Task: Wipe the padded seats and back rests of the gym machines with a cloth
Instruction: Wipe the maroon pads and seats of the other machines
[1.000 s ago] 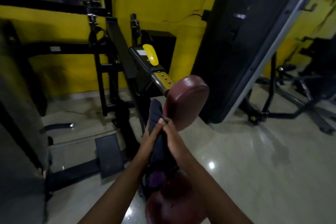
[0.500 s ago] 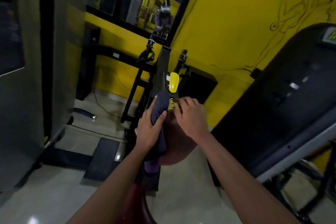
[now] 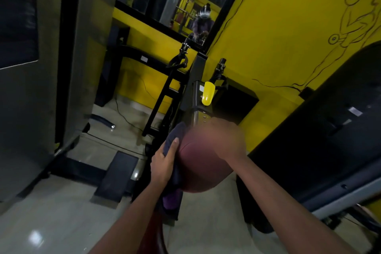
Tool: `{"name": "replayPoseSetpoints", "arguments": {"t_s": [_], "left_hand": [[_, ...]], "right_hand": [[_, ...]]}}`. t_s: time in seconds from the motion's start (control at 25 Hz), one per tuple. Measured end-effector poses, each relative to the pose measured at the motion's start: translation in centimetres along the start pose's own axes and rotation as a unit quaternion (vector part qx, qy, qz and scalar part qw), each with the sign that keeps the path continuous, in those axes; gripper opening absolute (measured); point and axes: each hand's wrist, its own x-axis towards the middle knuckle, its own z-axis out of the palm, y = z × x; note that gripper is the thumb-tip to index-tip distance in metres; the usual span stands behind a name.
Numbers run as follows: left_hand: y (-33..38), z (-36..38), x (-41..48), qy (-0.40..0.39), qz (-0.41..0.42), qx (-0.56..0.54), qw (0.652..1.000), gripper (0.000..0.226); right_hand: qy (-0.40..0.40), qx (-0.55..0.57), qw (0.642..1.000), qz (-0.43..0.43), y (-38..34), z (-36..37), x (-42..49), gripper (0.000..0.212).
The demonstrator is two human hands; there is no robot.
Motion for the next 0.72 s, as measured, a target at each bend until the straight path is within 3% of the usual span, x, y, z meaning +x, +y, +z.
{"name": "replayPoseSetpoints", "arguments": {"t_s": [0.08, 0.28, 0.52, 0.6, 0.72], "left_hand": [[-0.1, -0.2, -0.2, -0.010, -0.027, 0.012, 0.999, 0.088], [4.8, 0.8, -0.5, -0.041, 0.130, 0.040, 0.990, 0.061], [-0.8, -0.5, 1.5, -0.021, -0.010, -0.089, 0.996, 0.025], [-3.2, -0.5, 1.9, -0.028, -0.070, -0.136, 0.988, 0.033], [-11.3, 0.6, 4.5, -0.055, -0.203, -0.237, 0.949, 0.097]], "right_hand": [[0.001, -0.012, 1.000, 0.000, 0.1, 0.0, 0.0, 0.036], [0.022, -0.046, 0.999, 0.012, 0.2, 0.5, 0.2, 0.044], [0.020, -0.014, 1.000, 0.014, 0.0, 0.4, 0.1, 0.045], [0.024, -0.009, 1.000, 0.019, 0.0, 0.2, -0.1, 0.042], [0.026, -0.009, 0.999, 0.019, -0.1, 0.3, -0.1, 0.039]]}}
